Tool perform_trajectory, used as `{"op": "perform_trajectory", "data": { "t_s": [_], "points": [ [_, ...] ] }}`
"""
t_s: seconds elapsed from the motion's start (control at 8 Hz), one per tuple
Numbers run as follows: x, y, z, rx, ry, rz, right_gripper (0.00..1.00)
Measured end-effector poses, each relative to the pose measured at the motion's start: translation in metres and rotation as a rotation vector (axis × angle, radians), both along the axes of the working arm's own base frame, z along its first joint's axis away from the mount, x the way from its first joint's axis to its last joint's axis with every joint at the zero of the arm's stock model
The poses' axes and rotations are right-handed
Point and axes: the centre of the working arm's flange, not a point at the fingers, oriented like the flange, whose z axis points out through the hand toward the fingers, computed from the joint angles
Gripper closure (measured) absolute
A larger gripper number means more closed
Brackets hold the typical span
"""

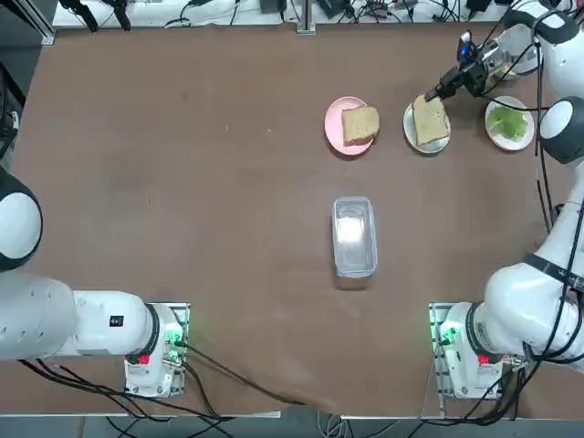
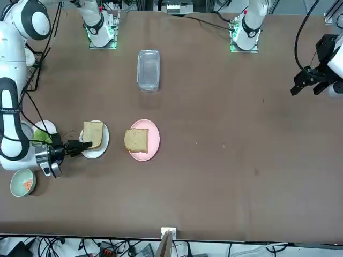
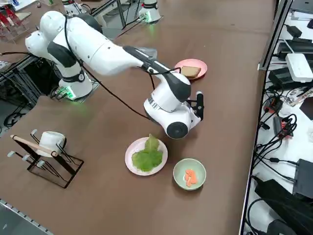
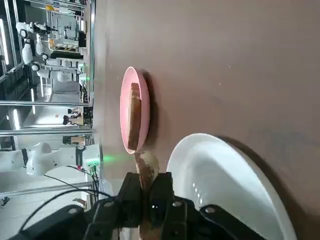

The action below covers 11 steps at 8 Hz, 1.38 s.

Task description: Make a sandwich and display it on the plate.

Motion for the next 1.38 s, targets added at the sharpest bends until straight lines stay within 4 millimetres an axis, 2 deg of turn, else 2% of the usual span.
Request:
{"op": "perform_trajectory", "data": {
  "t_s": [1.38],
  "points": [
    [-0.001, -0.007, -0.013, 0.001, -0.02, -0.016, 0.89]
  ]
}}
